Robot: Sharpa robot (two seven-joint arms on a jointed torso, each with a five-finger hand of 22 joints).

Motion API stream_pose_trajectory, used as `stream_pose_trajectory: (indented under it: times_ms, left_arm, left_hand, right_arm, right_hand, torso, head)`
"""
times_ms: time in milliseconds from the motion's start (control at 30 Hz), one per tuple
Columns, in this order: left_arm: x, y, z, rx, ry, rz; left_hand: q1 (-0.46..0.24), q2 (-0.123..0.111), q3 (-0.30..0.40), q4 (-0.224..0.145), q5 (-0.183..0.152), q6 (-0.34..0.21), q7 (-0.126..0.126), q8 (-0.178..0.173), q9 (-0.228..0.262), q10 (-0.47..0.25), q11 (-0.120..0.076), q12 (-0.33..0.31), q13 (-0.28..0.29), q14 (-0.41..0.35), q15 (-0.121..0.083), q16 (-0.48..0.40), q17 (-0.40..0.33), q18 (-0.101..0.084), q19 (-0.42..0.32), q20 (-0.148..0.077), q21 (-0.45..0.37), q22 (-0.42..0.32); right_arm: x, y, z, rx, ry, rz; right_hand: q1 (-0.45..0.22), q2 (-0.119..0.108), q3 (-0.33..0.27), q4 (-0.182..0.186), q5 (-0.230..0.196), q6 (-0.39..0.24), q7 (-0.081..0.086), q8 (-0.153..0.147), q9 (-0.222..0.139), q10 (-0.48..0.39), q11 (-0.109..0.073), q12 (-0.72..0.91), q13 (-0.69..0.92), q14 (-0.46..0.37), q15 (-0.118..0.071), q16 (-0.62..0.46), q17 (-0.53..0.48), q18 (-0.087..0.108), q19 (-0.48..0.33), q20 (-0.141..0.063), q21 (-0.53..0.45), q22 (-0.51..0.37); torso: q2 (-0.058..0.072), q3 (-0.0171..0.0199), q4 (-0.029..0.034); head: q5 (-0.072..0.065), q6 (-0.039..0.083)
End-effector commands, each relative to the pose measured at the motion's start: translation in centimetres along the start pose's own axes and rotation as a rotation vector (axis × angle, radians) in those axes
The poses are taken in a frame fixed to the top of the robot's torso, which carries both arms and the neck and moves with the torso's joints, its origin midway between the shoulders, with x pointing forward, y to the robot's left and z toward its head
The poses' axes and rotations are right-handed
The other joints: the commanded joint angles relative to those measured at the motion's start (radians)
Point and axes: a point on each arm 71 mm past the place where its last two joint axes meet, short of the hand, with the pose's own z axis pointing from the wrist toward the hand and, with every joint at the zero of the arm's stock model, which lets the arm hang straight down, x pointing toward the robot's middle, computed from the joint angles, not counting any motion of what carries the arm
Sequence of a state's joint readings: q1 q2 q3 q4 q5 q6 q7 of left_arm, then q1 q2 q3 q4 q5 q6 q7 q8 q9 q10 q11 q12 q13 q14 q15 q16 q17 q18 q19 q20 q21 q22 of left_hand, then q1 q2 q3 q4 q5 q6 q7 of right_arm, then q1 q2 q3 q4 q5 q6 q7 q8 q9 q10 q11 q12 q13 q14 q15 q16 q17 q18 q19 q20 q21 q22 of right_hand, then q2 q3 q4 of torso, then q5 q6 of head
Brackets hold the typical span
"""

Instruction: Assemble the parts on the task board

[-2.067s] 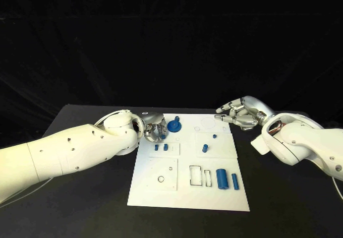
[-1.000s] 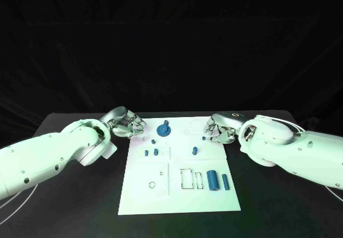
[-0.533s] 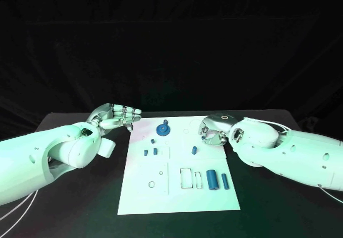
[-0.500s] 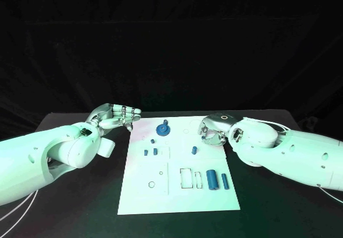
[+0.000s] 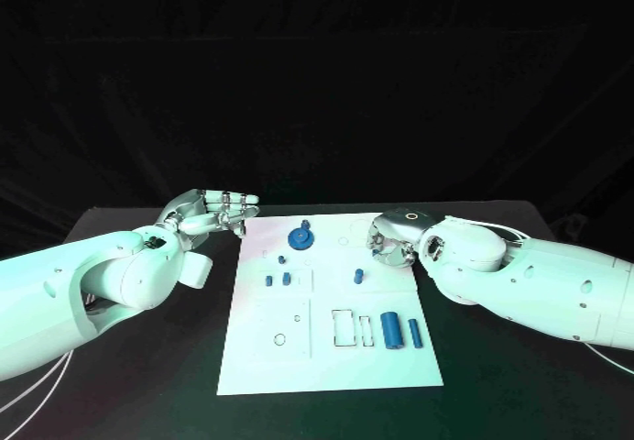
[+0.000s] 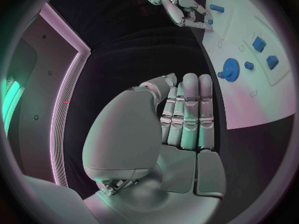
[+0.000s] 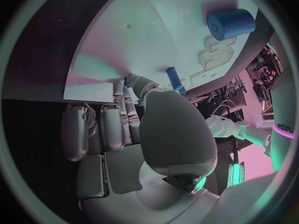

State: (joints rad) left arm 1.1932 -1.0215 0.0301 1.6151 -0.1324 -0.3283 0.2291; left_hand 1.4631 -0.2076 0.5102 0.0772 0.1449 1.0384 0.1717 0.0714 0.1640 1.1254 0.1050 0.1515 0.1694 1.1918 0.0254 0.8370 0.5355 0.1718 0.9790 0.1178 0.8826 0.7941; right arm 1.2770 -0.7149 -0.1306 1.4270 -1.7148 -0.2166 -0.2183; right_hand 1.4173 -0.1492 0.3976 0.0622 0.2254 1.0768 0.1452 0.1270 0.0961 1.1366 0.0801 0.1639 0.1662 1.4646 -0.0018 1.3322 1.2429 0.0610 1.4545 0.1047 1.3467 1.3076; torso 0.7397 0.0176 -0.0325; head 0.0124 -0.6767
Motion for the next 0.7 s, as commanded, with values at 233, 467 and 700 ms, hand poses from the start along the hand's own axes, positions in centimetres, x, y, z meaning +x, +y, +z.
stream_pose_trajectory:
  times_ms: [233, 467, 700]
  left_arm:
    - [0.13, -0.15, -0.01, 0.008, 0.014, -0.031]
    - [-0.06, -0.05, 0.05, -0.001, 0.01, -0.03]
    - [-0.09, 0.03, 0.08, -0.009, 0.012, -0.03]
  left_hand:
    - [-0.002, 0.012, -0.008, 0.0, 0.0, -0.003, 0.005, 0.0, -0.002, -0.001, 0.002, 0.005, 0.001, -0.007, -0.001, -0.004, -0.003, 0.013, -0.003, -0.002, -0.006, -0.002]
    - [-0.001, 0.014, -0.011, -0.003, 0.0, -0.007, 0.007, -0.001, -0.004, -0.006, 0.004, 0.006, 0.0, -0.007, 0.0, -0.005, -0.006, 0.013, -0.002, -0.002, -0.008, -0.004]
    - [0.0, 0.015, -0.014, -0.005, 0.0, -0.012, 0.01, -0.003, -0.006, -0.012, 0.006, 0.007, 0.0, -0.008, 0.002, -0.006, -0.008, 0.013, -0.001, -0.002, -0.011, -0.006]
  right_arm:
    - [0.85, -0.08, -0.02, 0.002, 0.05, -0.024]
    - [0.87, 0.6, -0.12, -0.028, 0.038, -0.006]
    - [0.73, 0.61, -0.24, -0.028, 0.007, 0.004]
  right_hand:
    - [-0.005, 0.007, 0.033, -0.011, -0.014, 0.029, -0.006, 0.012, 0.006, 0.028, -0.006, -0.002, -0.004, 0.045, -0.004, 0.01, 0.009, -0.013, 0.014, -0.004, 0.018, 0.157]
    - [0.003, 0.028, 0.058, -0.037, -0.02, 0.082, -0.025, 0.036, 0.022, 0.083, -0.026, 0.01, 0.003, 0.05, -0.02, 0.025, 0.025, -0.022, 0.034, -0.016, 0.059, 0.181]
    - [0.008, 0.043, 0.071, -0.057, -0.023, 0.099, -0.031, 0.045, 0.032, 0.111, -0.034, 0.01, 0.008, 0.05, -0.027, 0.029, 0.028, -0.026, 0.041, -0.024, 0.075, 0.19]
  torso:
    - [-0.001, 0.0006, -0.0003]
    - [-0.001, 0.0006, -0.0003]
    - [-0.002, 0.0, -0.0001]
  head:
    - [0.002, -0.002]
    - [0.004, -0.004]
    - [0.004, -0.004]
